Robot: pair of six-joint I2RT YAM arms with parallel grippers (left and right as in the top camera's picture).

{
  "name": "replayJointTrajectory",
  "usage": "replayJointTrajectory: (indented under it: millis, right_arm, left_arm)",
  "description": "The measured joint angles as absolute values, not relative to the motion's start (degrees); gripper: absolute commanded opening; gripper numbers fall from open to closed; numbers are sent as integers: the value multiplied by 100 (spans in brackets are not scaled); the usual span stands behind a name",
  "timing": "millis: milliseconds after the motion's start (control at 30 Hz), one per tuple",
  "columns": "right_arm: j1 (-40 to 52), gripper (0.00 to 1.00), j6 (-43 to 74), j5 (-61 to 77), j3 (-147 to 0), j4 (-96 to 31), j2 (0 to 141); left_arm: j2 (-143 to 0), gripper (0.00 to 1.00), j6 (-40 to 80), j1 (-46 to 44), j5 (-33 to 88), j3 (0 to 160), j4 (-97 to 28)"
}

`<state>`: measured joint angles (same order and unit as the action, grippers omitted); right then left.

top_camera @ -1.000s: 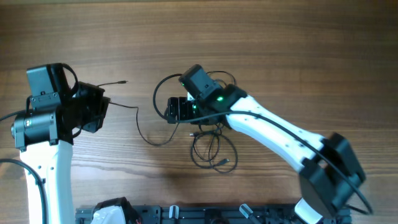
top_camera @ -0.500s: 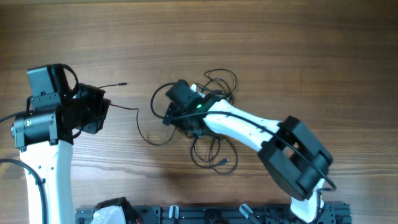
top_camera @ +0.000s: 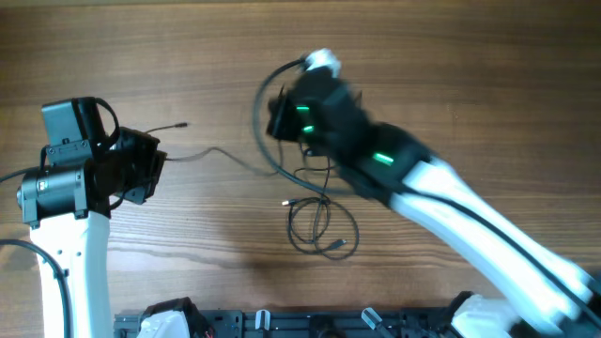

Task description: Untangle cables

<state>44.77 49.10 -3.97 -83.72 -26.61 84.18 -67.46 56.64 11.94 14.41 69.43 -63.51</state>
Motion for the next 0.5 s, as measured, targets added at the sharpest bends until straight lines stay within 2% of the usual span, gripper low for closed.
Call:
replayJointTrajectory:
  millis: [33,100,167,267,333,500]
  right_arm:
    - [4477,4,4794,-548,-8438,-2569,8029]
    - [4480,4,4530,-694,-8460,-2471,7478]
    - [4480,5,4272,-790,-8460,-2252,7317]
    - [4480,5,3859,-867,-8438,-1426,7271]
    - [4480,5,3697,-1066,-8635,-1337,7251]
    - [4480,4,2904,-1769,-10103,-1247,7229]
  left_arm:
    - [-6746,34,5642,1194,1441,6943,-6359]
    - [-6746,50,5631,1190,1428,6943,-6401]
    - [-6748,74,5603,1190,1420,6943,-6471]
    - [-6748,79,5599,1184,1398,6943,-6624]
    - [-6748,79,5474,1175,1378,6943,-6661]
    - [-6748,79,5297,1175,1378,6943,-6670]
